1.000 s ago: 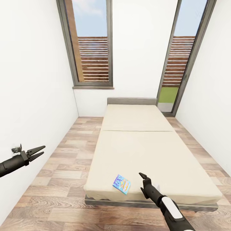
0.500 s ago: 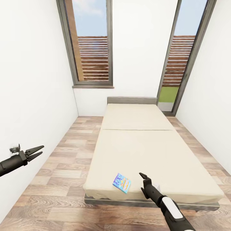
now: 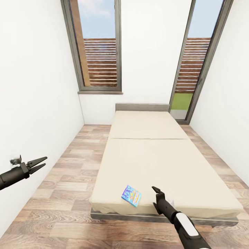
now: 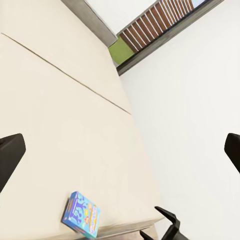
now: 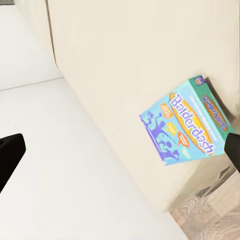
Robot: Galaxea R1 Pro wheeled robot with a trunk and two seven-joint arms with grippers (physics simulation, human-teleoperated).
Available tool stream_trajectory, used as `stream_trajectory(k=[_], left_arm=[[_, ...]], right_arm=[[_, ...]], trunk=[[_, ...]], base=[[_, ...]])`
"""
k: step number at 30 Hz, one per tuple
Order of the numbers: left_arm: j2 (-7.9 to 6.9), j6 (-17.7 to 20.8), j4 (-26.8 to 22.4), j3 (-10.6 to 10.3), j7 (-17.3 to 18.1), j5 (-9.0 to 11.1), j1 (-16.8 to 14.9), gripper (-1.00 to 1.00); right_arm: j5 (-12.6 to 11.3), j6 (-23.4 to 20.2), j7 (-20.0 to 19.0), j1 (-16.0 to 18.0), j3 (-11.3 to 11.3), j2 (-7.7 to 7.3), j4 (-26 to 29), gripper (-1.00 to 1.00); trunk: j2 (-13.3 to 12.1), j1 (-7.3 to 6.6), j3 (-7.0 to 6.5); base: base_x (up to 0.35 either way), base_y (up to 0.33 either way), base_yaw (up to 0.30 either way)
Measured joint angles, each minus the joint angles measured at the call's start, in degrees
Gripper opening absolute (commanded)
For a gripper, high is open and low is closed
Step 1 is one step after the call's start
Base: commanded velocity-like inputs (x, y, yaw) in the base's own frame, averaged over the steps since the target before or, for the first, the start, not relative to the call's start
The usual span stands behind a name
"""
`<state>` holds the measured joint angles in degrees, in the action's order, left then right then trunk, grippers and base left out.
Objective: Put all the toys in the child's room - the three board games (two on the bed and one on the table), the two jigsaw puzzles on the table, and the tennis ball on the table - inside the toy box on the table in the child's room.
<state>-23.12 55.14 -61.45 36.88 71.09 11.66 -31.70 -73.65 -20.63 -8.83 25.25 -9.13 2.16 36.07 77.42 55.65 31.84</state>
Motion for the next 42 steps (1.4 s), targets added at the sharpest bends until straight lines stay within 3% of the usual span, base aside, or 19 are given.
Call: stream_trajectory(k=[8,15,19,23,27,34,42], left_arm=[[0.05,-0.08,0.0,-0.07,0.0,0.0,-0.03,1.0],[0.02,-0.08,0.0,0.0,0.0,0.0,-0.02,1.0],[0.02,-0.08,0.0,0.01,0.0,0.0,0.0,1.0],[0.07,-0.1,0.0,-0.03,0.0,0.0,-0.03,1.0],[0.19,-0.15,0.0,-0.06,-0.01,0.0,-0.02,1.0],[0.28,-0.17,0.0,-0.16,0.0,0.0,0.0,1.0],[0.34,-0.16,0.0,-0.26,0.0,0.0,-0.04,1.0]], right_arm=[[-0.12,-0.03,0.16,-0.32,-5.4,0.18,-1.47,1.0],[-1.53,0.01,0.12,-0.36,-8.02,0.3,-5.23,1.0],[-3.89,0.18,0.03,-0.41,-8.35,0.68,-6.16,1.0],[-4.59,0.13,-0.12,-0.41,-8.43,1.12,-6.6,1.0],[-4.4,0.09,-1.03,-0.42,-8.38,1.18,-6.69,1.0],[-3.78,0.19,-8.14,-0.42,-8.03,0.99,-8.24,1.0],[-3.65,0.08,-9.3,-0.41,-7.84,0.94,-10.58,1.0]], trunk=[[3.21,1.76,1.44],[6.02,3.3,2.69],[7.62,4.17,3.41],[9.23,5.05,4.13],[10.83,5.93,4.85],[13.64,7.47,6.11],[16.85,9.23,7.54]], base=[[0.0,0.0,0.0],[0.0,0.0,0.0],[0.0,0.0,0.0],[0.0,0.0,0.0],[0.0,0.0,0.0],[0.0,0.0,0.0],[0.0,0.0,0.0]])
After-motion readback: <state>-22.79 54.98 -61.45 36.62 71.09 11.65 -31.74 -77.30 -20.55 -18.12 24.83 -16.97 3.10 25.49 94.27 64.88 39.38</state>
